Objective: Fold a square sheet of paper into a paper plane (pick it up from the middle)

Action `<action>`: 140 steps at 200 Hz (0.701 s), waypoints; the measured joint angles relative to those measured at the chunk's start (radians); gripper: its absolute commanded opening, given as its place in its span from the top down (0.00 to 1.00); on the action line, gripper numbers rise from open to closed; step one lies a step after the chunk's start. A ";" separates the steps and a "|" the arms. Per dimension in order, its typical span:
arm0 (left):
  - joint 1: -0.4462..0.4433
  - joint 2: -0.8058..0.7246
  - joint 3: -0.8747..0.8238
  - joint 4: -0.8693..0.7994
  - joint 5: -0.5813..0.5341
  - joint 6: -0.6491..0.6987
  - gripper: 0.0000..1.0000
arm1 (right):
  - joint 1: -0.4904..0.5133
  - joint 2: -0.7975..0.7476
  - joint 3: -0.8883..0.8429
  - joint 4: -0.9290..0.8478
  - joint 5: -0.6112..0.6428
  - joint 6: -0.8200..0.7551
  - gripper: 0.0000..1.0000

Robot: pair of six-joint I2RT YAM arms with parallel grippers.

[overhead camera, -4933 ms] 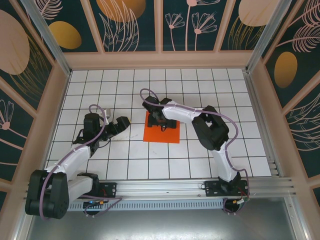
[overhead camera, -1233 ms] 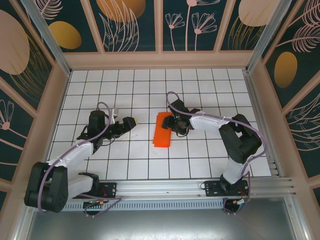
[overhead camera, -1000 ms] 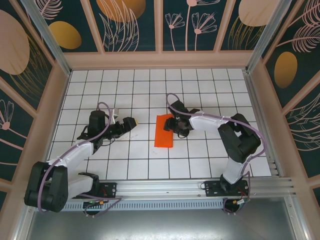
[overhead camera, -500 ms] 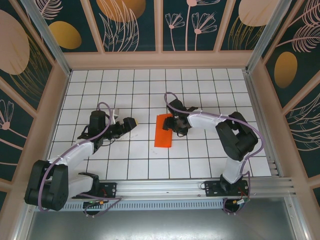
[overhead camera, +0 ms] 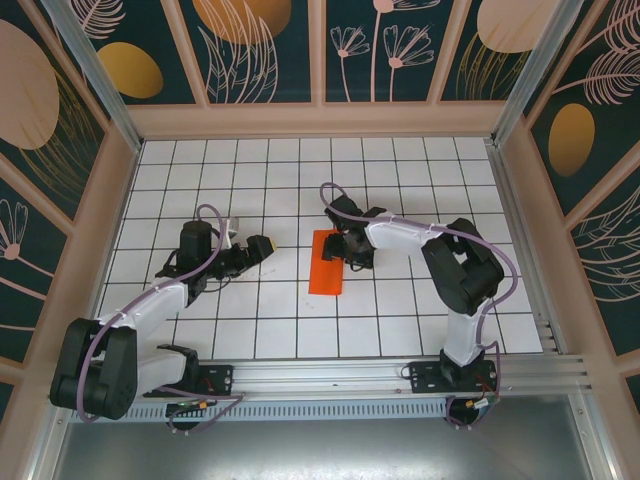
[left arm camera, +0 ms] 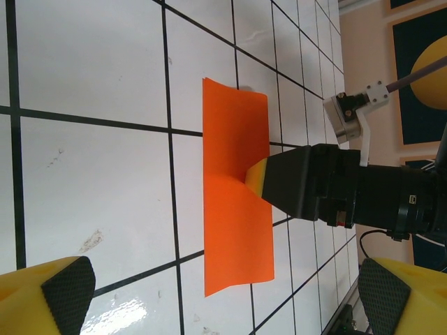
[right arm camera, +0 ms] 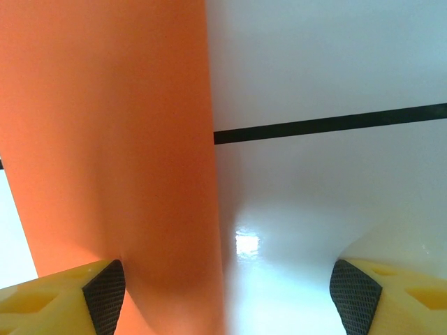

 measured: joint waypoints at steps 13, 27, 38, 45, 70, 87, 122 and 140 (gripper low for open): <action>0.000 0.000 0.000 0.000 0.000 0.000 0.01 | 0.000 0.000 0.000 -0.001 0.001 0.003 0.19; 0.000 0.002 0.000 0.000 0.000 0.000 0.02 | 0.000 0.000 0.000 -0.001 0.002 0.007 0.19; 0.000 0.003 0.000 0.000 0.000 0.000 0.01 | 0.000 0.000 0.000 -0.001 0.002 0.010 0.19; 0.000 0.003 0.000 0.000 0.000 0.000 0.01 | 0.000 0.000 0.000 -0.001 0.002 0.010 0.19; 0.000 0.005 0.000 0.000 0.003 0.000 0.02 | 0.000 0.001 0.000 -0.001 0.002 0.015 0.19; -0.001 0.005 0.000 0.002 0.003 -0.001 0.01 | 0.000 0.002 0.000 -0.001 0.002 0.026 0.19; -0.022 0.007 0.001 0.013 0.003 -0.006 0.01 | 0.000 0.007 0.007 -0.007 0.002 0.029 0.19; -0.035 0.016 0.002 0.014 0.003 -0.009 0.02 | 0.002 0.011 0.013 -0.014 0.007 0.028 0.20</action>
